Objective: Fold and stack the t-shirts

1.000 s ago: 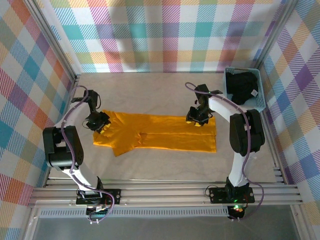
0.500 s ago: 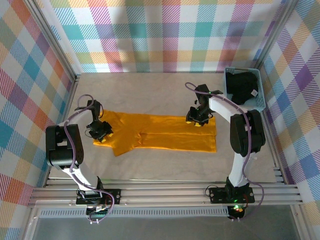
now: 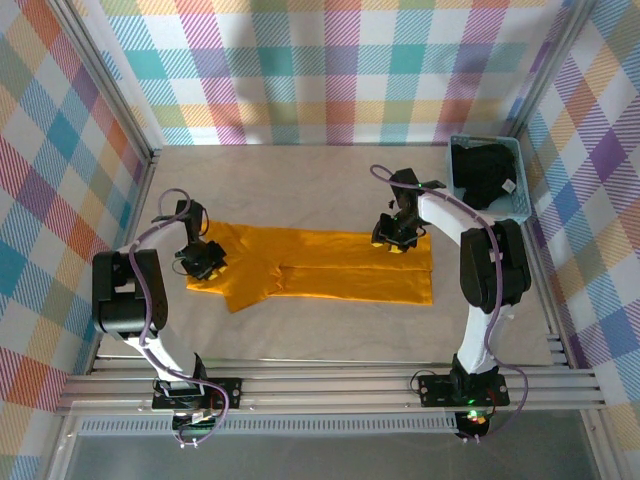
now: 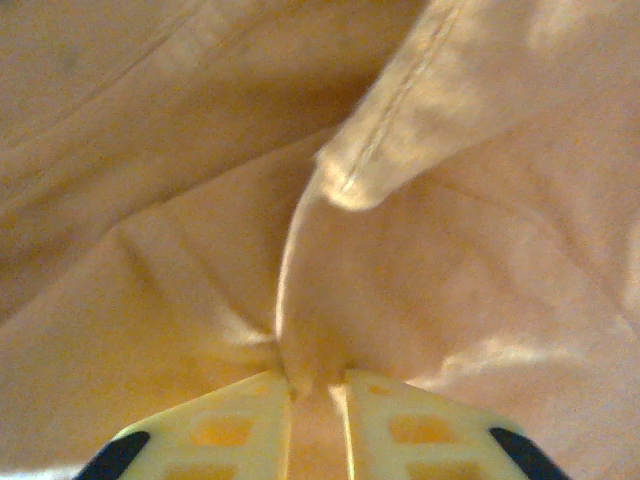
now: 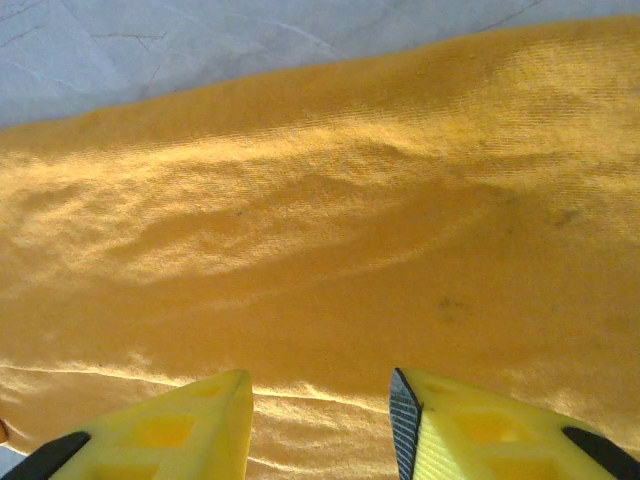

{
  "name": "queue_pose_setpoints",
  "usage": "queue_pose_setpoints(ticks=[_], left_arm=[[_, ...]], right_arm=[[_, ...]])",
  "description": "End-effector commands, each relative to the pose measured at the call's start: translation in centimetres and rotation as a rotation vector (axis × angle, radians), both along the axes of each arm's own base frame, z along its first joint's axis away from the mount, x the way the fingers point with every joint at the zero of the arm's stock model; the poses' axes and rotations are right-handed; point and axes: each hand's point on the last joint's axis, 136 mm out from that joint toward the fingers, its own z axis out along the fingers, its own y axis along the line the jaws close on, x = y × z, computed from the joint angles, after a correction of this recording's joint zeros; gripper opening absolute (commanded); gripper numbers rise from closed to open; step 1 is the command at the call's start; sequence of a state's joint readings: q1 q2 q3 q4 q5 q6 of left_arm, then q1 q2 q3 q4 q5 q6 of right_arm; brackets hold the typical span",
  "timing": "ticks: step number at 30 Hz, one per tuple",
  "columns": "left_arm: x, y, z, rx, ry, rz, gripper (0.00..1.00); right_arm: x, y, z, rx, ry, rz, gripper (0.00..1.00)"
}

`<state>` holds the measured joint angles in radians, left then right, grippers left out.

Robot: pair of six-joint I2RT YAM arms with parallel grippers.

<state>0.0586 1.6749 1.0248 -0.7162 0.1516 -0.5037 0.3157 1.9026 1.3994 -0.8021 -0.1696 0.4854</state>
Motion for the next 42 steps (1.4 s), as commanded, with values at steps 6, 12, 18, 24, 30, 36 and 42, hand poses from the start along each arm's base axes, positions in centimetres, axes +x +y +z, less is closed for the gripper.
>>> queue_pose_setpoints(ticks=[6,12,18,24,30,36,42], left_arm=[[-8.3,-4.5,1.1,-0.054,0.08,0.042,0.32],[-9.6,-4.8,-0.5,-0.044,0.078,0.076,0.36],[-9.2,-5.0,-1.8,-0.044,0.092,0.042,0.34],[-8.9,-4.5,-2.5,-0.002,0.104,0.015,0.15],[-7.7,-2.2,0.2,0.142,0.053,-0.026,0.04],[-4.1,-1.7,4.2,0.188,-0.053,-0.054,0.03],[-2.5,0.0,5.2,0.295,-0.059,-0.092,0.01]], right_arm=[[-0.7,0.2,0.7,0.017,-0.005,0.011,0.41],[-0.7,0.3,0.7,0.02,-0.005,0.021,0.41],[-0.6,0.4,0.9,0.022,-0.009,0.022,0.42],[-1.0,0.1,0.8,0.017,-0.006,0.022,0.42],[-1.2,0.0,0.6,0.014,-0.004,0.017,0.41],[-1.0,0.1,0.6,0.017,-0.003,0.018,0.42],[-1.0,0.2,0.7,0.017,-0.005,0.02,0.41]])
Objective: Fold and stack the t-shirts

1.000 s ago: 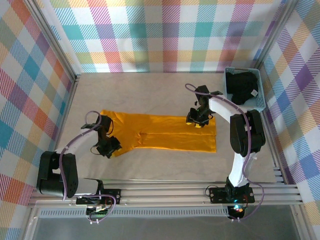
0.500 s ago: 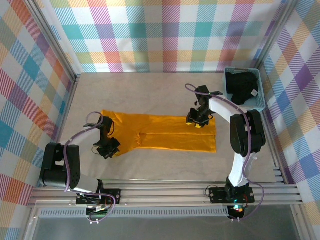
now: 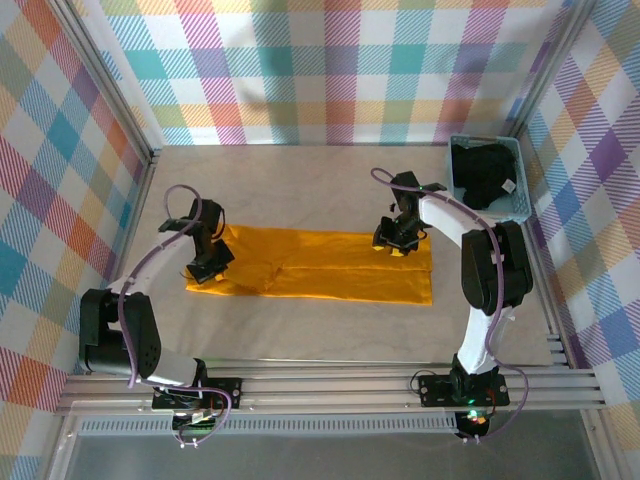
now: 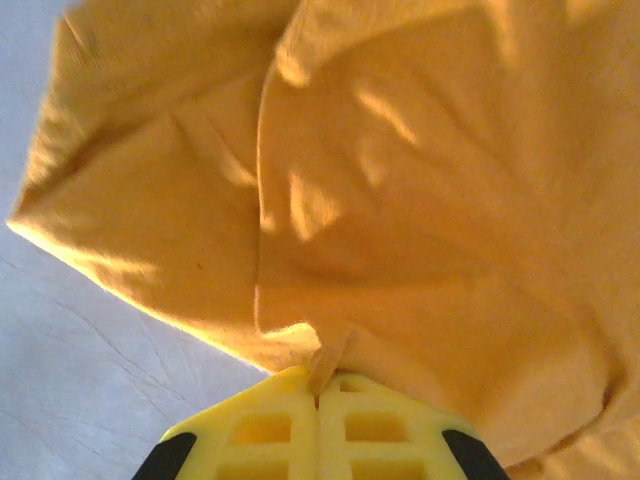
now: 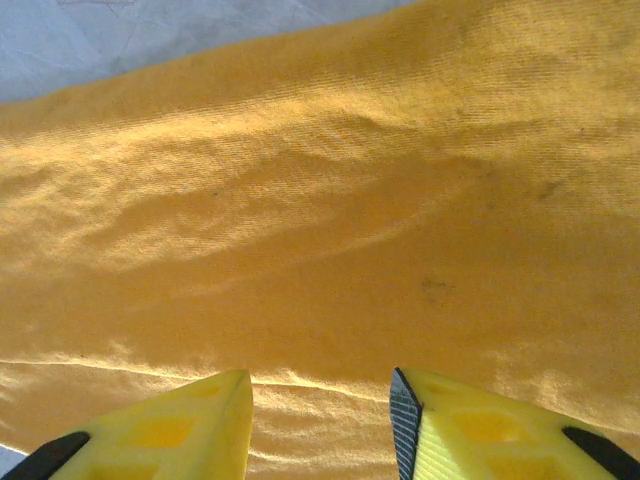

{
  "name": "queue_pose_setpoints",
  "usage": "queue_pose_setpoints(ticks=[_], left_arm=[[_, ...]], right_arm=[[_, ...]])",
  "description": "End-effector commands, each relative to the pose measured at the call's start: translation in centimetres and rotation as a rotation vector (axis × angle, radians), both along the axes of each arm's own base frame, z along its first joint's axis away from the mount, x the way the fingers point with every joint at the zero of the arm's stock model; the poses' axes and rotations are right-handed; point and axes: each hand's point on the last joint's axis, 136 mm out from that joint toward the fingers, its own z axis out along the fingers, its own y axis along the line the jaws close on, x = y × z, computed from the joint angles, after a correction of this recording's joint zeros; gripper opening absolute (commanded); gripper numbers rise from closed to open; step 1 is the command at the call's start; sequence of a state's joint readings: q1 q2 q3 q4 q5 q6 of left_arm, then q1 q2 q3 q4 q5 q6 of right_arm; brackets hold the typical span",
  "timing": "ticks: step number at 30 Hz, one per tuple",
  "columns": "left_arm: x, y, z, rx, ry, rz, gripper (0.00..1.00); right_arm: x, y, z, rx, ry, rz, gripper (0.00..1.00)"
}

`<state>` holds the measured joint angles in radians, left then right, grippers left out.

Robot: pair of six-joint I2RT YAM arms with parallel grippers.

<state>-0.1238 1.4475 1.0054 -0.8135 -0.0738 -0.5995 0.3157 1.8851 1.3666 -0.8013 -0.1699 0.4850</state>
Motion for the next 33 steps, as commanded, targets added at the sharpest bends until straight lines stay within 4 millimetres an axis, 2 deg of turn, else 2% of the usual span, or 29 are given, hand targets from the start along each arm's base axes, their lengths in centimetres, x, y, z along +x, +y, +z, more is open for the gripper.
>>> queue_pose_setpoints(ticks=[1,8,12,15,17,20,22,23,26,29,33], left_arm=[[-0.4,1.7,-0.2,0.105,0.058,-0.036,0.01],[-0.1,2.6,-3.0,0.16,0.137,-0.043,0.03],[0.7,3.9,-3.7,0.216,0.166,-0.02,0.16],[1.2,4.5,-3.3,0.251,0.168,0.0,0.37],[1.0,4.7,-2.4,0.265,0.166,0.021,0.47],[-0.4,4.7,-0.2,0.278,0.153,0.06,0.49],[-1.5,3.8,1.0,0.208,0.119,0.109,0.47],[-1.8,2.7,1.3,0.14,0.096,0.135,0.44],[-2.3,0.0,1.2,-0.005,0.071,0.224,0.36],[-1.0,-2.1,-1.1,-0.123,0.096,0.304,0.28],[2.3,-3.5,-3.5,-0.164,0.147,0.303,0.14]], right_arm=[[-0.2,0.4,0.9,0.021,-0.018,0.019,0.42],[-0.4,0.4,0.9,0.019,-0.015,0.021,0.42],[-0.4,0.3,1.0,0.018,-0.015,0.023,0.41],[-0.5,0.2,1.1,0.013,-0.018,0.024,0.42],[-0.5,0.0,1.3,0.007,-0.022,0.026,0.41],[-0.8,-0.4,1.5,-0.014,-0.033,0.036,0.41],[-0.8,-1.0,1.5,-0.036,-0.038,0.046,0.41],[-0.9,-1.4,1.3,-0.042,-0.036,0.048,0.41],[-0.6,-3.0,0.8,-0.068,-0.021,0.038,0.4],[0.2,-4.6,0.4,-0.108,-0.009,0.037,0.4],[0.7,-6.4,-0.9,-0.198,0.048,0.062,0.39]])
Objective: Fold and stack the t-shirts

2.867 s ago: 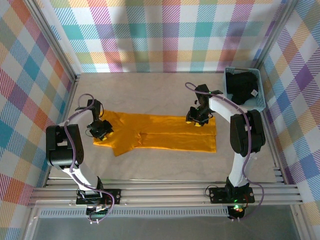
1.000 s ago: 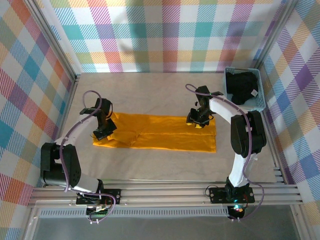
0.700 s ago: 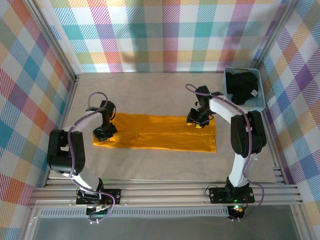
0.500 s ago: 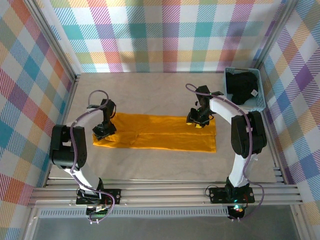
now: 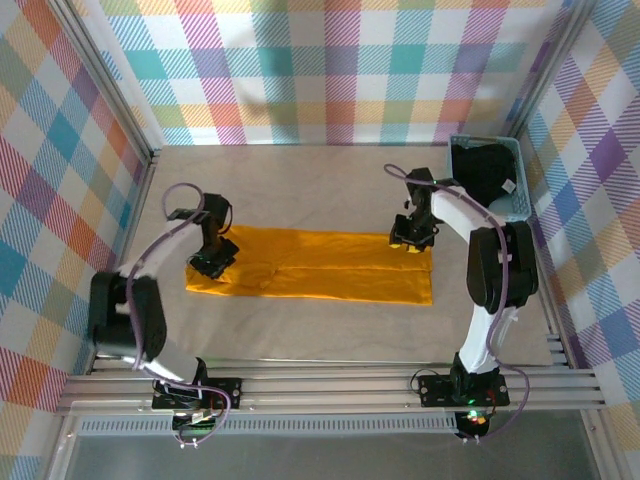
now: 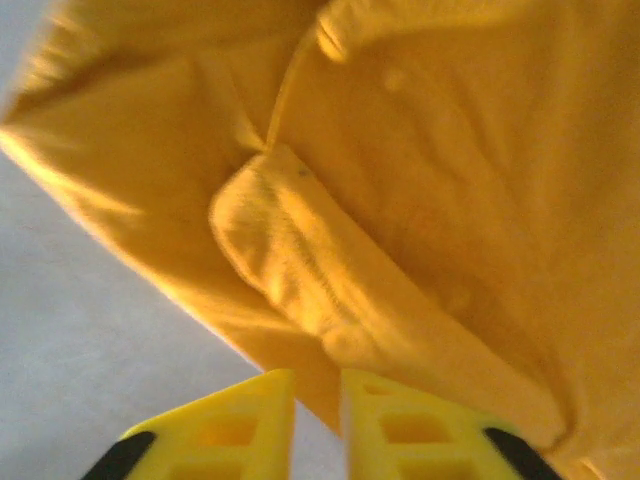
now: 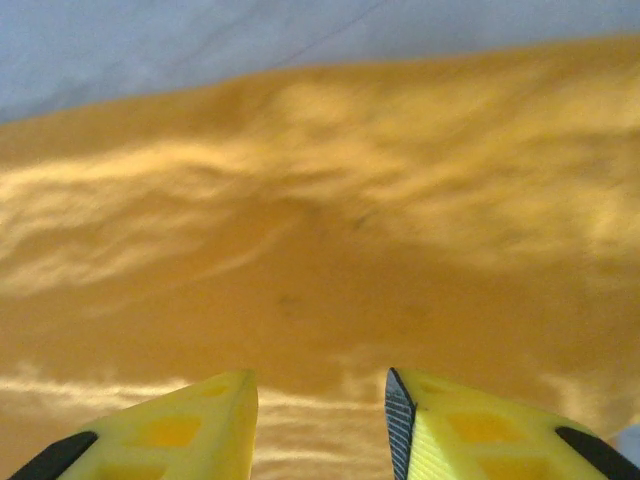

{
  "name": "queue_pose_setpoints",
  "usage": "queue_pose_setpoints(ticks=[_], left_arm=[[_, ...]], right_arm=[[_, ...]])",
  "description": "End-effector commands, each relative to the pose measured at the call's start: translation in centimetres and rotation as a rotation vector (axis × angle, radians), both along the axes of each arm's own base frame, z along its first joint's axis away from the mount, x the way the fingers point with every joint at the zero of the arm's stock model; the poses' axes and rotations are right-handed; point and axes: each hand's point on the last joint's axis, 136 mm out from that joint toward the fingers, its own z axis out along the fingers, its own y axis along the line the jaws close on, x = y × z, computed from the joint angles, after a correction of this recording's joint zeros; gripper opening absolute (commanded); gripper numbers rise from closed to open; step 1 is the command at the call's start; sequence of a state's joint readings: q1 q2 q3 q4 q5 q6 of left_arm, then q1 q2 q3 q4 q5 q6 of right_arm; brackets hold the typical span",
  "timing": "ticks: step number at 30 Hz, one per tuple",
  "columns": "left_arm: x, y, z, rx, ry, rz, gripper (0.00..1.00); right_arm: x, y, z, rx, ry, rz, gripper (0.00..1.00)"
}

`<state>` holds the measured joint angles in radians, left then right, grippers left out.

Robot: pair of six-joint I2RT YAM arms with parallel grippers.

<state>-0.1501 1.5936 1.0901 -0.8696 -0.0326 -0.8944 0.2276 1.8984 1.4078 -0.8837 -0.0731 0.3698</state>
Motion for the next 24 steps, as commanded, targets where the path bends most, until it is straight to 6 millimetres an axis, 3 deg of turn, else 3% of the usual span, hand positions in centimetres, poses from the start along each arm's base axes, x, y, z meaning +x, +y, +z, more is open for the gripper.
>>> queue_pose_setpoints(ticks=[1,7,10,13,17,20,24], left_arm=[[2.2,-1.9,-2.1,-0.084,0.039,0.04,0.13],[4.0,-2.7,-6.4,-0.159,0.152,0.057,0.1],[6.8,-2.5,-7.4,-0.155,0.145,0.061,0.11],[11.8,-2.9,-7.6,-0.14,0.088,0.0,0.14],[20.5,-7.5,-6.9,-0.197,-0.063,-0.242,0.16],[24.5,-11.4,-6.4,-0.239,-0.135,-0.356,0.17],[28.6,-15.9,-6.0,-0.344,-0.282,-0.353,0.19]], right_arm=[[-0.3,-1.6,-1.4,-0.094,0.07,0.053,0.39],[-2.2,-2.1,-4.1,-0.128,0.214,0.018,0.37],[-4.0,-2.1,-4.5,-0.137,0.262,-0.021,0.37],[-6.0,-1.4,-4.0,-0.136,0.282,-0.056,0.37],[-9.7,0.8,-3.8,-0.113,0.333,-0.101,0.37],[-13.3,3.5,-4.5,-0.108,0.365,-0.092,0.37],[-16.9,7.6,-5.0,-0.087,0.373,-0.076,0.37]])
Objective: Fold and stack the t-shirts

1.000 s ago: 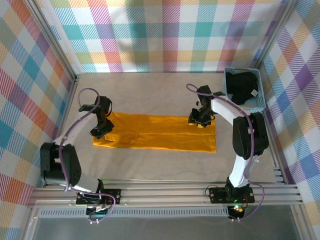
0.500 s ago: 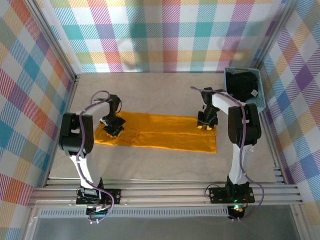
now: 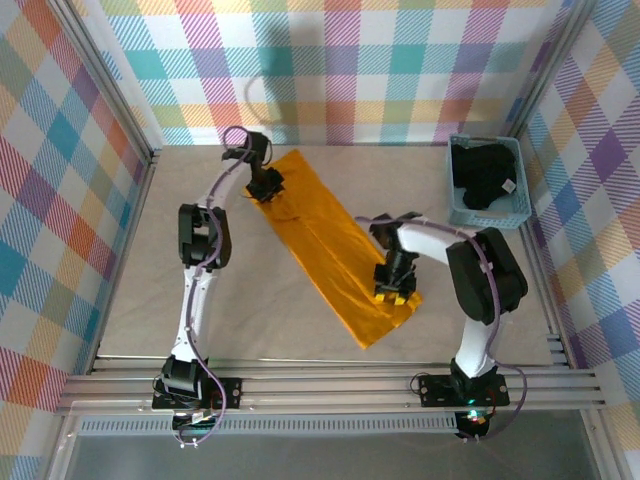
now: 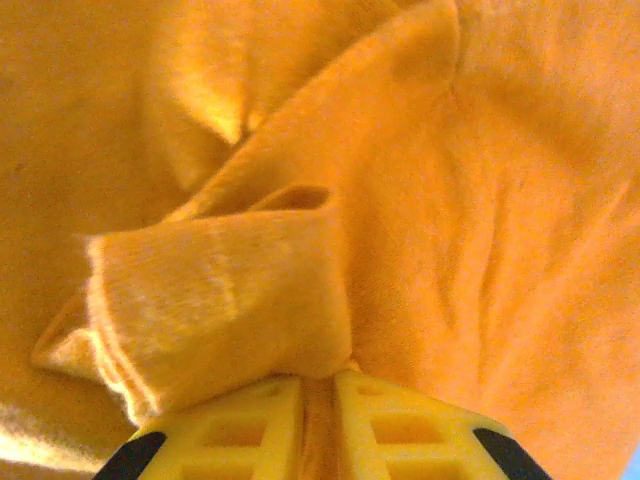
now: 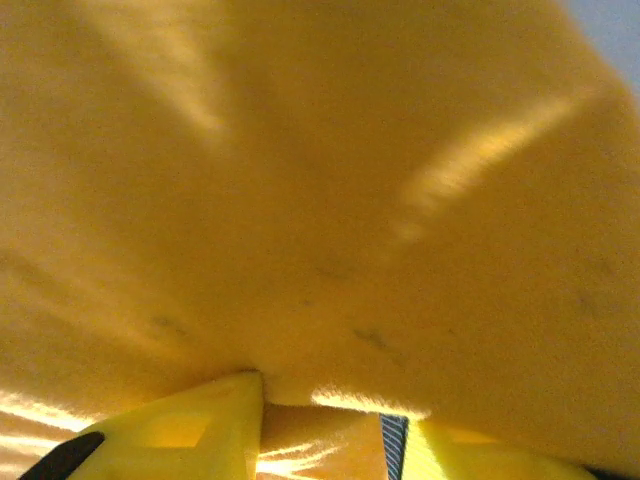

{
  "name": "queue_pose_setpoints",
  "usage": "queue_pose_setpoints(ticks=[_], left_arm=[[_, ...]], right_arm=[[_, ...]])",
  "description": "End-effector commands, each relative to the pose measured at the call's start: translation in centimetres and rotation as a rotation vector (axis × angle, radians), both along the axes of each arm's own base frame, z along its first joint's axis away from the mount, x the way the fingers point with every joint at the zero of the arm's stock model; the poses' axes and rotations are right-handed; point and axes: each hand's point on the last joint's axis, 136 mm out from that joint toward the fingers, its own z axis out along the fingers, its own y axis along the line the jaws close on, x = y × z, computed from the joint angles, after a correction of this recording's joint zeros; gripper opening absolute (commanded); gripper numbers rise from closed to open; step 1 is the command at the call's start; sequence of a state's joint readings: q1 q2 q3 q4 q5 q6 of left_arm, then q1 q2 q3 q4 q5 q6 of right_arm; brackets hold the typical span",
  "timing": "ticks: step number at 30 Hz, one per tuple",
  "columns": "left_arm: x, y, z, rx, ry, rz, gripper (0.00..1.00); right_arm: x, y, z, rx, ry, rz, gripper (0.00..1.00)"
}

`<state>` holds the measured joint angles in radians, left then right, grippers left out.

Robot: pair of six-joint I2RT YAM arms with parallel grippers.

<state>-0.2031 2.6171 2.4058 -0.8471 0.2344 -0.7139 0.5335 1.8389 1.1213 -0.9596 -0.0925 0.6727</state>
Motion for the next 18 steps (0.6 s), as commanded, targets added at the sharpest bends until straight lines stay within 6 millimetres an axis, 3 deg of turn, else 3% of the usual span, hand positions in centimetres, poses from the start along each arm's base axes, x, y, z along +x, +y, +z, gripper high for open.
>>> queue_pose_setpoints(ticks=[1,6,10,13,16,18], left_arm=[[0.7,-4.6,-2.6,-0.097,-0.014,-0.059,0.2],[3.4,-8.2,-2.4,-0.2,-0.112,-0.044,0.23],[5.3,-8.9,-1.7,-0.26,-0.155,-0.007,0.25],[6.8,-8.7,-0.2,-0.312,-0.205,0.032,0.32],[7.4,-7.7,4.5,-0.284,-0.281,0.036,0.36],[6.7,-6.8,10.8,-0.211,-0.362,0.023,0.38]], right_arm=[[-2.9,3.7,-0.5,0.04,0.039,-0.083,0.37],[-3.7,9.9,-1.0,0.147,0.05,-0.08,0.37],[-2.6,12.0,-1.5,0.187,0.055,-0.137,0.37],[-1.8,13.1,-0.6,0.232,0.038,-0.166,0.38],[-1.3,13.6,1.9,0.29,0.006,-0.175,0.42],[-1.1,13.1,4.4,0.328,-0.023,-0.172,0.47]])
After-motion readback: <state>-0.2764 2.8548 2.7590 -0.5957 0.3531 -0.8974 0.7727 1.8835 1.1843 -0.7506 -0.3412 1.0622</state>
